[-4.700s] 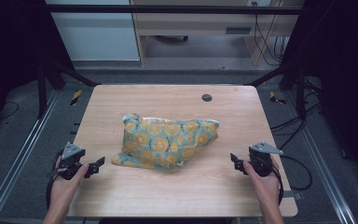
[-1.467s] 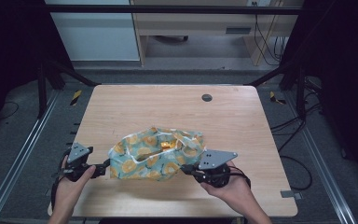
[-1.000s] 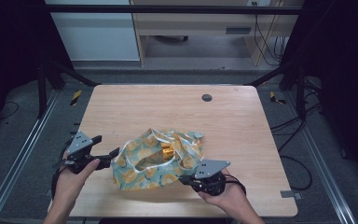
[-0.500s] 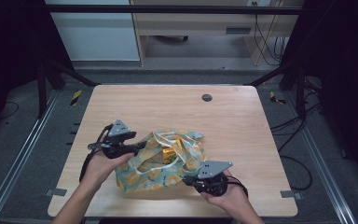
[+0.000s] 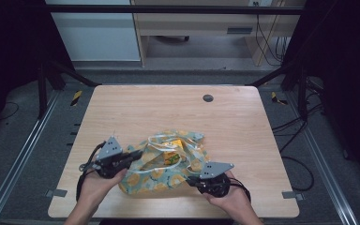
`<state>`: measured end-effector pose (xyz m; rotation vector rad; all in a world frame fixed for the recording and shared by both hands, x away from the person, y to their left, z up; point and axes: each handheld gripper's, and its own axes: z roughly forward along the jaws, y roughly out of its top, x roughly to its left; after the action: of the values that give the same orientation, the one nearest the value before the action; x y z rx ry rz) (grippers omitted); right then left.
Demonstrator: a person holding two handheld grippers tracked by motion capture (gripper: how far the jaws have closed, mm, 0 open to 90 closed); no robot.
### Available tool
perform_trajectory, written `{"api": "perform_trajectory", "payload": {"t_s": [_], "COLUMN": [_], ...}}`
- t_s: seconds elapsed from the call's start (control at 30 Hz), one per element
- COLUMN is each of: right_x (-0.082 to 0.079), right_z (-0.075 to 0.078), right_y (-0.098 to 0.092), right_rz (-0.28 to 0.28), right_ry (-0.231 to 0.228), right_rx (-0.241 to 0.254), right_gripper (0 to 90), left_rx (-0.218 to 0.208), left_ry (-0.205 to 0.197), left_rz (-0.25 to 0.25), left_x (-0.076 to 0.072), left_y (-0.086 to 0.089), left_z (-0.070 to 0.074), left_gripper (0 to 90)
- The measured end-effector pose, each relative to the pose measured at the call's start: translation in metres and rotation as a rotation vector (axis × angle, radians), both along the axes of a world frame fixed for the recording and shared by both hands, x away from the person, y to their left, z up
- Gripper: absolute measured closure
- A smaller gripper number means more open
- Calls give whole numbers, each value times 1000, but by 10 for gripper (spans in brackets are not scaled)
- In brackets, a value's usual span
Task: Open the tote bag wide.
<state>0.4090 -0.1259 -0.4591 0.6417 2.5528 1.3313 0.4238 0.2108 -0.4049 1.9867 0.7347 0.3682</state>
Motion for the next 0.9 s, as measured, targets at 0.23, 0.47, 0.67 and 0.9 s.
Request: {"api": "perform_trajectory", "payload": {"t_s": [0.23, 0.47, 0.67, 0.9], "right_x": [3, 5, 0, -16], "right_z": [-9, -12, -14, 0], "right_y": [2, -1, -6, -14], "right_rz": [-32, -62, -79, -70], "right_ry": [12, 14, 20, 9], "right_rx": [-38, -58, -75, -75], "right_gripper": [866, 863, 789, 409], "left_rx": [41, 176, 206, 236], "left_ry": [65, 92, 97, 80], "left_rz": [-55, -38, -20, -20], "left_x": [-26, -26, -25, -27], "left_y": [6, 10, 12, 9], "left_z": [-35, -60, -66, -67], "left_gripper": [897, 897, 897, 895]}}
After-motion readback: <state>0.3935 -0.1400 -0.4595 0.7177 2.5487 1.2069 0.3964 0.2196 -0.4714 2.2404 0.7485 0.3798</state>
